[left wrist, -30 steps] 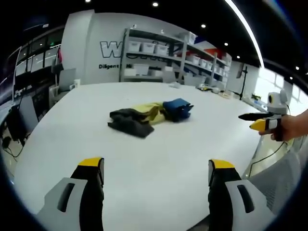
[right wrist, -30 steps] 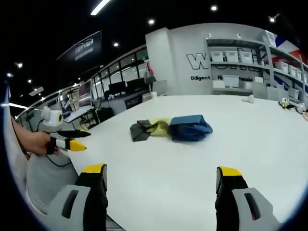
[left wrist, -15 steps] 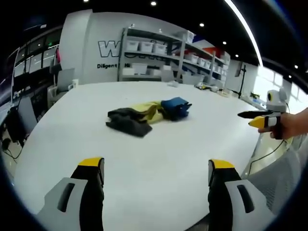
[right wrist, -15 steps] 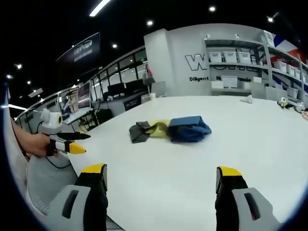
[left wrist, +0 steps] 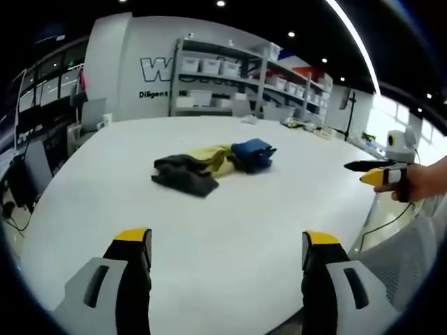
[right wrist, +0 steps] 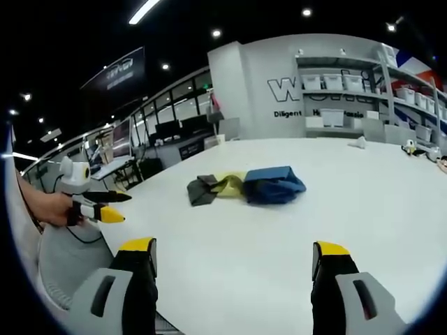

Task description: Fold the garment on the visible template until the final outline fits inside the template.

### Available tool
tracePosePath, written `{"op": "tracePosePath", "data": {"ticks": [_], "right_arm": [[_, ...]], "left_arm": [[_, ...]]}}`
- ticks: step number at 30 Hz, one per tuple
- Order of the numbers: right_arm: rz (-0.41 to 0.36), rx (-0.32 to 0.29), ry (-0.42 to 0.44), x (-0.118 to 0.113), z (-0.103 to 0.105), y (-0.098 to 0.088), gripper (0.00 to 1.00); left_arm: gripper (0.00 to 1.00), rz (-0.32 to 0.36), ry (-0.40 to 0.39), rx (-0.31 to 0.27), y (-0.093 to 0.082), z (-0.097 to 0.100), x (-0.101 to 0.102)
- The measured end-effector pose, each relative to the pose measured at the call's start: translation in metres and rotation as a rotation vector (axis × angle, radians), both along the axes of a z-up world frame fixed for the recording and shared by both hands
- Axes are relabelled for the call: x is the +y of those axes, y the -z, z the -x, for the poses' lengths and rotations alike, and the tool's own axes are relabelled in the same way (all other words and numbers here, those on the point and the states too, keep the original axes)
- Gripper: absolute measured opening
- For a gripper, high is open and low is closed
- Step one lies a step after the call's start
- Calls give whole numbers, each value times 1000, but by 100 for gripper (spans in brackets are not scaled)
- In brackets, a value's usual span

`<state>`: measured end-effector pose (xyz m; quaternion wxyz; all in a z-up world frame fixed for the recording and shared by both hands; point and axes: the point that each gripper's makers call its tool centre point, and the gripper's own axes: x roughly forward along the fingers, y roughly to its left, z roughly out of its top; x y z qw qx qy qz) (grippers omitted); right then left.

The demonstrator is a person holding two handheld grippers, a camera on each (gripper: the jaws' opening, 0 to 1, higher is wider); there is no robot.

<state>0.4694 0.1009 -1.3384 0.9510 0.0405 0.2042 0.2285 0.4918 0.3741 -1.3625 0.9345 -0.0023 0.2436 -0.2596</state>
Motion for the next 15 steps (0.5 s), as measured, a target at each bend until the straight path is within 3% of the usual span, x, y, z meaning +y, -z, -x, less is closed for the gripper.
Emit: {"op": "tracePosePath", "data": {"ticks": [15], "right_arm": [[1,3,-5,2,0,0,90]], "left_arm": [[88,1,-4,3,1,-1,1]]}}
